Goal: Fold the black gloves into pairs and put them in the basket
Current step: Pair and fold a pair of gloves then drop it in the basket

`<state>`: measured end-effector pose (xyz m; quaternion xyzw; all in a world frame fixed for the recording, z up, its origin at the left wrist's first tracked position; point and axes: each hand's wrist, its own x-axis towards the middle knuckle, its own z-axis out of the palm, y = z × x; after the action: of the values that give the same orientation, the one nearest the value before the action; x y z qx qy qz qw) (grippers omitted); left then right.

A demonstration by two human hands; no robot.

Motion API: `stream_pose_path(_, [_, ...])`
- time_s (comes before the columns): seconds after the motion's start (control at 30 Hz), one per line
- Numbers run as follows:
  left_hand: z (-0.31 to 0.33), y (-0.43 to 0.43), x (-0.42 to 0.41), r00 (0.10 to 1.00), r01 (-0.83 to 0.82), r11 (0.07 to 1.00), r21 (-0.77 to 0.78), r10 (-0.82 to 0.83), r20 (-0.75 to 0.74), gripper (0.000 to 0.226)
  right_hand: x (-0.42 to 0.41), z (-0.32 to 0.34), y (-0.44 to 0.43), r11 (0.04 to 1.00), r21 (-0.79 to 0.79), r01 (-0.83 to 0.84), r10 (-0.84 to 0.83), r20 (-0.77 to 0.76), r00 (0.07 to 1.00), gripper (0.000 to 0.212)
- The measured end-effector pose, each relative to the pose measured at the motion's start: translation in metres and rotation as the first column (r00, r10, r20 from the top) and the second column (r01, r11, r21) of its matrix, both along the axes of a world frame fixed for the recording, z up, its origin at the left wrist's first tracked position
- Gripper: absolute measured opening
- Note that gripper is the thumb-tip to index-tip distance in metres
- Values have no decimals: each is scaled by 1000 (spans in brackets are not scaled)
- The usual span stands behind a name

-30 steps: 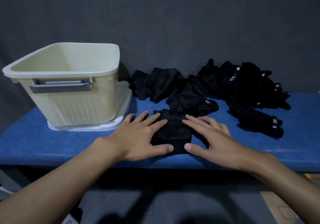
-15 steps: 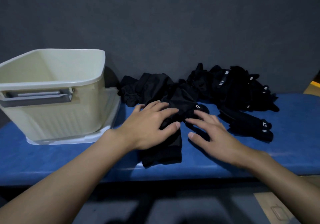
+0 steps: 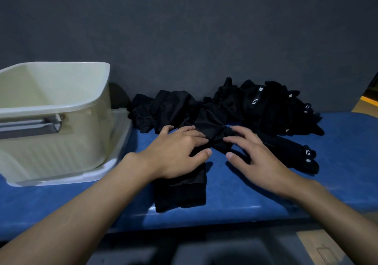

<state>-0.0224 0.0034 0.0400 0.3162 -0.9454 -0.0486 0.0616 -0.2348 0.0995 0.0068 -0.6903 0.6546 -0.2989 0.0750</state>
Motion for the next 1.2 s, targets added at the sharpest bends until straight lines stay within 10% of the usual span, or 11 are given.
stream_pose_path(1.2, [40, -18, 24, 849, 47, 986, -163, -125, -514, 67, 30, 60, -50, 955, -278, -104, 122, 50, 991, 46])
